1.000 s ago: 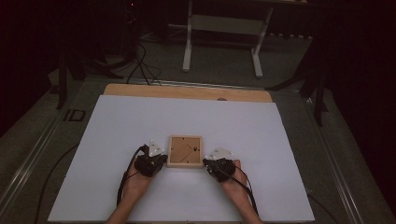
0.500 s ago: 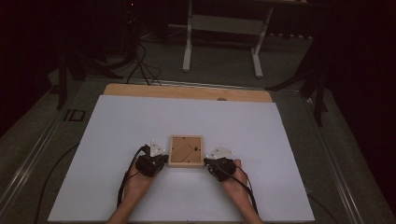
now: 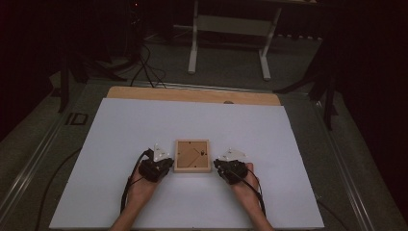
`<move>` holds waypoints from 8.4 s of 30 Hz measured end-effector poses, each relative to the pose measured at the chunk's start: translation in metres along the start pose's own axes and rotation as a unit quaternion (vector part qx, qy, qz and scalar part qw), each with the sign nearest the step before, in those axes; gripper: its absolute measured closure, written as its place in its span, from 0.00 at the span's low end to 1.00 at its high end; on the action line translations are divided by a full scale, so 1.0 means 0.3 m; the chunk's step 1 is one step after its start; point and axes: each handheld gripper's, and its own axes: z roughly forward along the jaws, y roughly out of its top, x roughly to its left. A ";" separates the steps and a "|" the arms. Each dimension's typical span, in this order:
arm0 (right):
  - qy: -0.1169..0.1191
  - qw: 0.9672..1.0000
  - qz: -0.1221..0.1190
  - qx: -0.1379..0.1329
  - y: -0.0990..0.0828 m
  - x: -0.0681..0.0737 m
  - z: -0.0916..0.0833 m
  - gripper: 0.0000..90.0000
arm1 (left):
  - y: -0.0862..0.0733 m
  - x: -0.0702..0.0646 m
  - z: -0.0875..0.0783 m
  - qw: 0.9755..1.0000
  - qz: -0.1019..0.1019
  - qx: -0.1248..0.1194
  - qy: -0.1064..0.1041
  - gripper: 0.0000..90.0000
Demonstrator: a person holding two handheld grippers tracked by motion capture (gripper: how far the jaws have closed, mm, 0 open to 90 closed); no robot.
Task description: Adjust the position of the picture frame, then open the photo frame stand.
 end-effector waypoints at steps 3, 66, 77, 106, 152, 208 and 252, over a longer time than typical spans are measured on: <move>-0.002 1.000 0.004 -0.006 0.002 -0.007 -0.009 0.92 | 0.003 0.000 -0.012 1.000 0.003 -0.007 0.002 0.93; 0.063 0.996 -0.004 -0.061 0.006 0.031 -0.020 0.95 | 0.128 -0.057 -0.085 0.998 0.021 -0.048 -0.047 0.51; 0.069 0.996 -0.008 -0.057 0.002 0.040 -0.008 1.00 | 0.150 -0.074 -0.016 0.998 0.049 -0.016 -0.039 0.54; 0.072 0.996 -0.002 -0.060 -0.002 0.039 -0.008 0.99 | 0.133 -0.074 0.063 0.997 0.044 0.016 -0.056 0.51; 0.075 0.995 -0.005 -0.059 -0.001 0.037 -0.008 1.00 | 0.264 -0.109 0.016 0.997 0.055 0.050 -0.029 0.57; 0.071 0.996 -0.011 -0.058 0.000 0.040 -0.009 1.00 | 0.219 -0.006 0.047 0.983 -0.091 0.080 -0.137 0.56; 0.057 0.996 0.013 -0.072 0.039 -0.029 -0.080 0.71 | 0.152 -0.080 -0.016 0.997 0.001 0.007 -0.083 0.59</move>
